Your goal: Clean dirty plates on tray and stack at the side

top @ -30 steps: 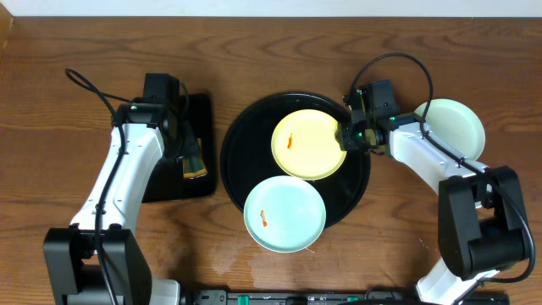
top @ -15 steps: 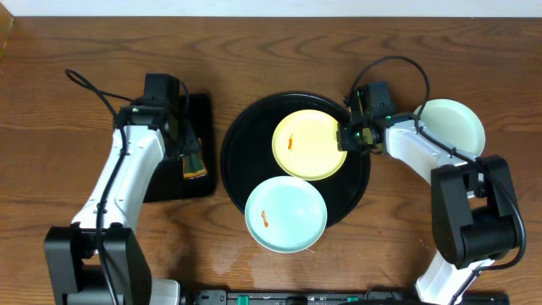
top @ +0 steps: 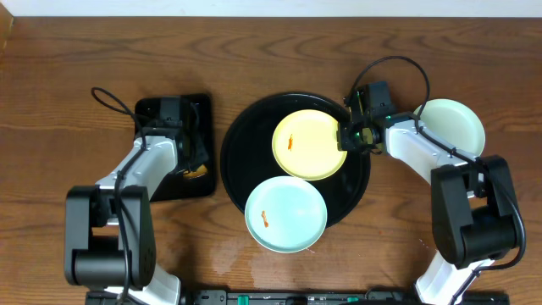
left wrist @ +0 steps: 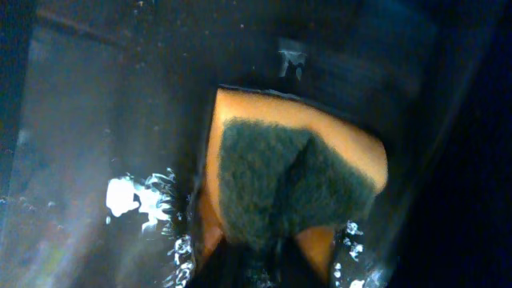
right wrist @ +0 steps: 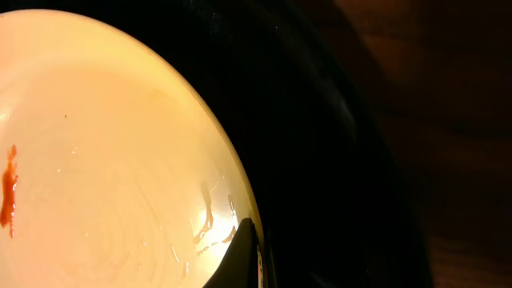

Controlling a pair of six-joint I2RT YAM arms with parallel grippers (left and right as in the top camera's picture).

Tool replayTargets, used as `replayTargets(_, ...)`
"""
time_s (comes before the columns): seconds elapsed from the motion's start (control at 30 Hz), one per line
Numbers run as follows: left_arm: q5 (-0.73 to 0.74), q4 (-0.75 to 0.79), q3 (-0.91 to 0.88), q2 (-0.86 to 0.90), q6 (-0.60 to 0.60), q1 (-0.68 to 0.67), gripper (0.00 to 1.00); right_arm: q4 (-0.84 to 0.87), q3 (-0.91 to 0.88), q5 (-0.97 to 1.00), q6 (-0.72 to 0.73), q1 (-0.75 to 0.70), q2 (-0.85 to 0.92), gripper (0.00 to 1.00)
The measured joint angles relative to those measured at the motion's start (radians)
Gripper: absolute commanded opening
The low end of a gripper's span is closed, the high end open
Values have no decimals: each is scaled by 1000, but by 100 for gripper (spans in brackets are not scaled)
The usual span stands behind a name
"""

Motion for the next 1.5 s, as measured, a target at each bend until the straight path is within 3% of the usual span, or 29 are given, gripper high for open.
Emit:
replayTargets(0.23,3,-4,26,24,39,0,9,-1,0,0,10,0,0,1)
replayTargets(0.3,4,-62,51,22,45,0,25,-1,0,0,10,0,0,1)
replayTargets(0.37,5,-118,70,6,48,0,36,0,0,0,11,0,0,1)
replayTargets(0.43,6,-142,79,-27,55,0,41,-1,0,0,13,0,0,1)
replayTargets(0.57,7,-172,102,-111,66,0,42,0,0,0,13,0,0,1)
replayTargets(0.83,8,-172,30,-82,66,-23,41,0,0,0,13,0,0,1)
replayTargets(0.9,10,-140,-7,-52,66,-32,24,0,0,0,13,0,0,1)
replayTargets(0.93,10,-126,-20,-38,69,-34,8,0,0,0,13,0,0,1)
replayTargets(1.17,6,-151,-12,-26,66,-34,8,-1,0,0,14,0,0,1)
replayTargets(1.23,2,-196,3,-27,66,-34,29,-1,0,0,14,0,0,1)
replayTargets(1.3,-3,-223,25,-36,69,-34,44,-1,0,0,16,0,0,1)
replayTargets(1.5,-37,-177,71,-102,77,-34,49,-1,0,0,17,0,0,1)
